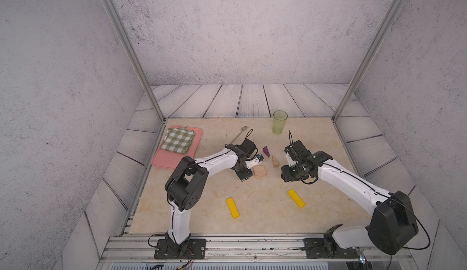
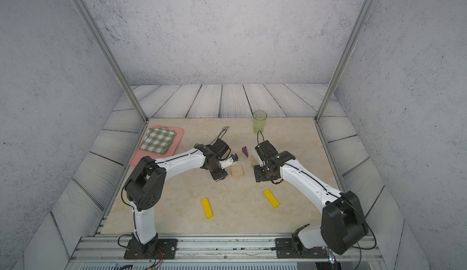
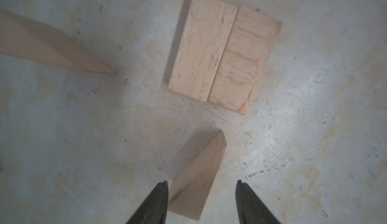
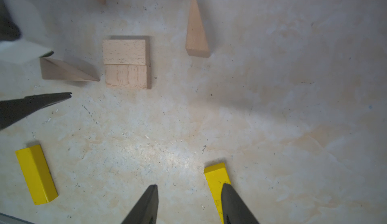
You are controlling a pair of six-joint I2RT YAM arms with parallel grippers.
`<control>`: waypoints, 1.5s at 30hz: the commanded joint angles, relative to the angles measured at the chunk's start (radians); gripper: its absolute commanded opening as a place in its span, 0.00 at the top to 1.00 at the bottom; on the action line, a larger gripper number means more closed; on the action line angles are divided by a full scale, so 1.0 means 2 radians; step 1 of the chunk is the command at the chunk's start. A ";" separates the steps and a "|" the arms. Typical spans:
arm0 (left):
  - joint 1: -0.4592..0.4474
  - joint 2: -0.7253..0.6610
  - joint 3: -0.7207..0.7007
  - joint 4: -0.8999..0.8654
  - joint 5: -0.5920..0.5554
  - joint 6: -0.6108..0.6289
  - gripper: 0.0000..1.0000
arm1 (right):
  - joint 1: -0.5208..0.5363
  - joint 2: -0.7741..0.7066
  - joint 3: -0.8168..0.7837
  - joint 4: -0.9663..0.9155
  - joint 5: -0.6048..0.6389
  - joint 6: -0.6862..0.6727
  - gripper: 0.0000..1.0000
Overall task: Assemble a small pinwheel with building blocks
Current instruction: Adjust the building block at the center of the board.
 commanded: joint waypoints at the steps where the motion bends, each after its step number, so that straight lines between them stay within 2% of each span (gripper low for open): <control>1: -0.003 0.013 0.016 -0.009 -0.016 -0.002 0.47 | -0.002 -0.025 -0.008 0.002 -0.007 0.005 0.47; 6: -0.006 0.018 0.014 -0.013 0.005 -0.007 0.55 | -0.003 -0.025 -0.013 0.003 -0.012 0.003 0.47; 10: -0.011 0.019 0.009 -0.017 0.006 -0.010 0.66 | -0.004 -0.023 -0.013 0.003 -0.013 0.004 0.47; 18: -0.017 0.004 -0.005 -0.018 0.018 -0.021 0.70 | -0.003 -0.017 -0.013 0.006 -0.016 0.004 0.47; 38: -0.019 -0.010 -0.019 0.000 0.050 -0.029 0.70 | -0.004 -0.012 -0.016 0.010 -0.018 0.005 0.47; 42: -0.019 -0.009 -0.019 0.001 0.050 -0.032 0.65 | -0.003 -0.012 -0.015 0.008 -0.016 0.004 0.47; 45: -0.019 -0.016 -0.025 0.006 0.044 -0.034 0.54 | -0.003 -0.013 -0.013 0.007 -0.014 0.003 0.47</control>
